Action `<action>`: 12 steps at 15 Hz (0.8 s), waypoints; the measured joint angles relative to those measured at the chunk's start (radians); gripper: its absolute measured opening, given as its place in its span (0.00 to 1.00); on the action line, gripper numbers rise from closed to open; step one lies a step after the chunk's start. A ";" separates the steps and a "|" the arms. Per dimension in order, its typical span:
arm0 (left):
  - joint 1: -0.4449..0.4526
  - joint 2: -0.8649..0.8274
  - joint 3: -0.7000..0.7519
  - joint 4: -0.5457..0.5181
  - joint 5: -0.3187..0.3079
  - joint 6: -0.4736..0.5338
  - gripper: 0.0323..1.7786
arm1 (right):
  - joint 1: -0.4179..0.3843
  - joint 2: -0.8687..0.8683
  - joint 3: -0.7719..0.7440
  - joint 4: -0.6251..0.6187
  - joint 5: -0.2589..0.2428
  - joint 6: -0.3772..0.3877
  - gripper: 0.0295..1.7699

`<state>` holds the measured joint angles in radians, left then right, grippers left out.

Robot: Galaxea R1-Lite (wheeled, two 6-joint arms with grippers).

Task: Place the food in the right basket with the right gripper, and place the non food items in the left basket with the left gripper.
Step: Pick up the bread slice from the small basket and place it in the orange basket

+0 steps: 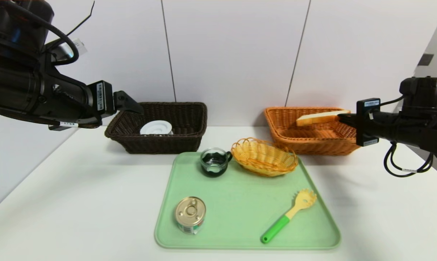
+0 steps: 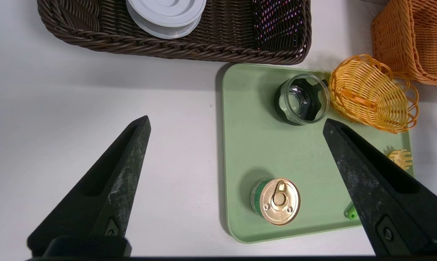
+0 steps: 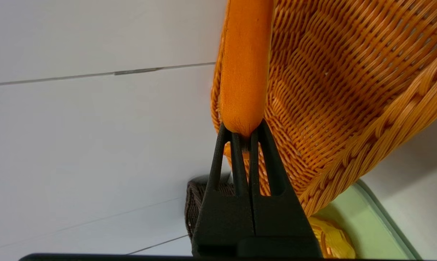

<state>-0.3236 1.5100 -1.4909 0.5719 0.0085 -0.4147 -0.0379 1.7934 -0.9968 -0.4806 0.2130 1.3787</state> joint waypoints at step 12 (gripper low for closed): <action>0.000 -0.007 0.007 0.000 0.000 0.001 0.95 | 0.005 0.019 -0.059 0.065 -0.027 0.002 0.51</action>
<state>-0.3236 1.5032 -1.4840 0.5719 0.0085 -0.4136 -0.0330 1.8126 -1.0553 -0.4160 0.1862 1.3806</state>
